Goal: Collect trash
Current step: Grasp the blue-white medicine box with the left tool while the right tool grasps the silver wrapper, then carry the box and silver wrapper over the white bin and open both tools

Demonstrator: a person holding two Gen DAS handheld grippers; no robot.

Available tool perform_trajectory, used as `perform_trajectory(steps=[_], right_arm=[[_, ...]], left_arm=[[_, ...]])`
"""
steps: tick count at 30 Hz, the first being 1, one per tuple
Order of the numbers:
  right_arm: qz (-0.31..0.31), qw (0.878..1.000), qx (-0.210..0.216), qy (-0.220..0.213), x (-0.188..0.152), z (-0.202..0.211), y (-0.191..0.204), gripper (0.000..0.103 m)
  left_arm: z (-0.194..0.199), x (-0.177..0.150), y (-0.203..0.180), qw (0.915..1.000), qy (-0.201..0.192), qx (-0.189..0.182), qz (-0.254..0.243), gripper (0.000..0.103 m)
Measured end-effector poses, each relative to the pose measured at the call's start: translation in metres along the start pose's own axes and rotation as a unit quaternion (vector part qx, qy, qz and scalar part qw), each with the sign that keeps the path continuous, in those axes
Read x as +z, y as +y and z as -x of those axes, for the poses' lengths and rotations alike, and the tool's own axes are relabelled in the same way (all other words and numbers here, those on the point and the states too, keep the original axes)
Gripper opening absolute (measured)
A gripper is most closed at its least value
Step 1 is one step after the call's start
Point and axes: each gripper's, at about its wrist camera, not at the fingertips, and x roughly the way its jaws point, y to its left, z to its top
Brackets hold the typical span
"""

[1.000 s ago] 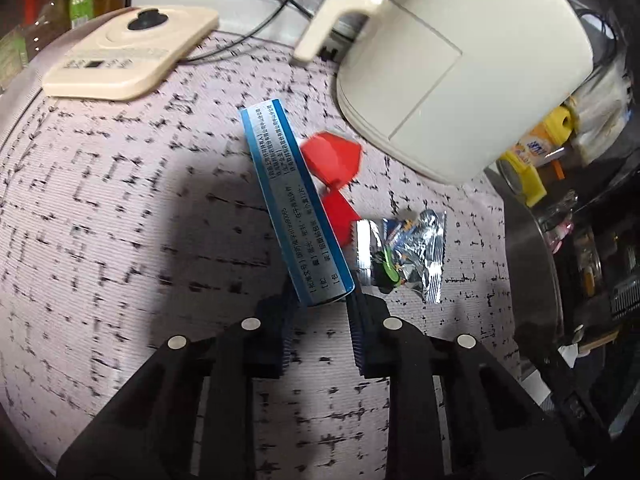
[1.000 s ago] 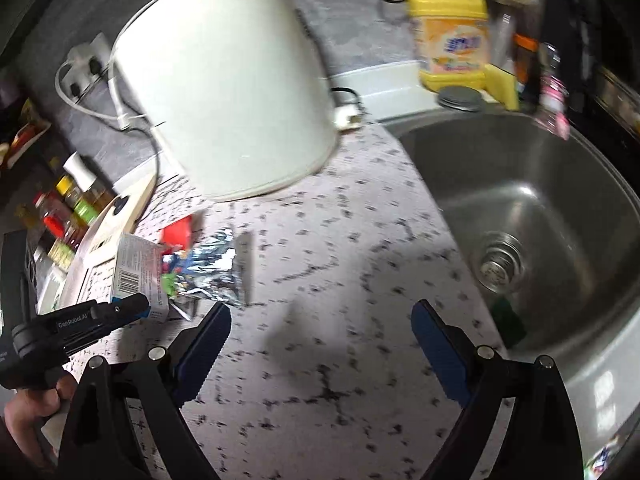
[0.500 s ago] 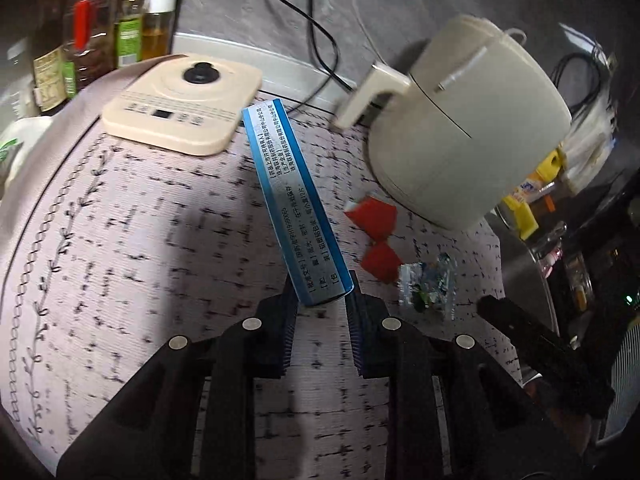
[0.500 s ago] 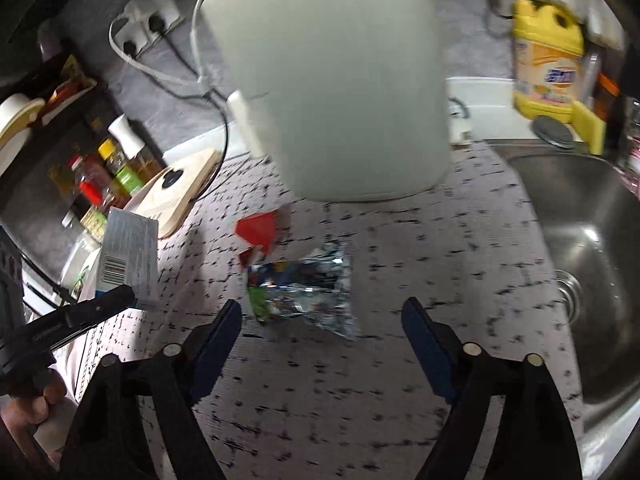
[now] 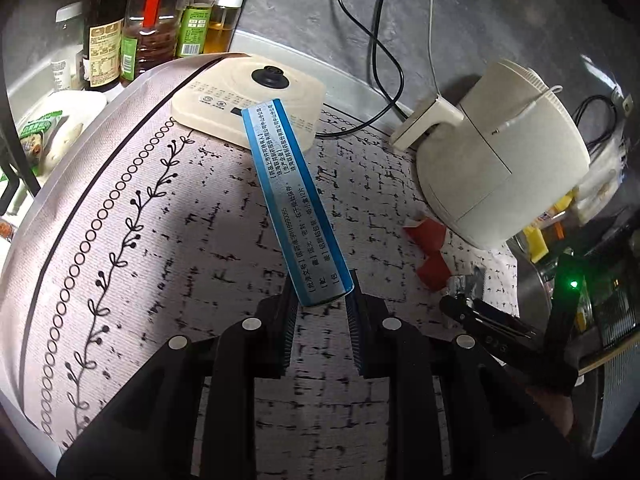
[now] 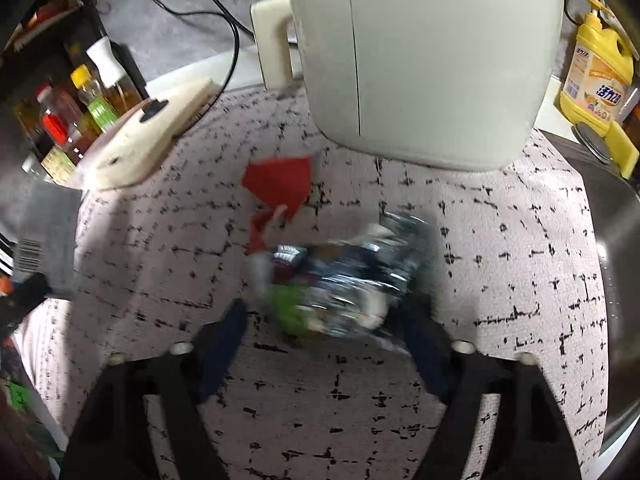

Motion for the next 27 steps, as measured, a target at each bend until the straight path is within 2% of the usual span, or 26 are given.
perform_trajectory(steps=[2, 8, 14, 20, 24, 27], right_arm=[[-0.006, 1.0, -0.003, -0.005, -0.001, 0.003, 0.0, 0.055], [-0.038, 0.999, -0.008, -0.024, -0.005, 0.027, 0.0, 0.038], [-0.085, 0.995, -0.026, -0.047, -0.02, 0.06, -0.001, 0.032], [-0.134, 0.988, -0.054, -0.059, -0.051, 0.088, 0.0, 0.028], [-0.17, 0.98, -0.073, -0.067, -0.072, 0.103, -0.003, 0.025], [-0.201, 0.973, -0.091, -0.072, -0.093, 0.117, -0.008, 0.024]], left_arm=[[-0.001, 0.001, 0.002, 0.9999, 0.002, -0.009, -0.007, 0.023], [-0.006, 0.007, -0.002, 0.998, 0.011, -0.046, -0.043, 0.023], [-0.012, 0.013, -0.017, 0.9905, 0.029, -0.091, -0.099, 0.023], [-0.019, 0.009, -0.029, 0.979, 0.057, -0.13, -0.146, 0.023], [-0.021, 0.001, -0.039, 0.9686, 0.075, -0.157, -0.178, 0.023], [-0.021, -0.011, -0.049, 0.9576, 0.09, -0.18, -0.206, 0.023]])
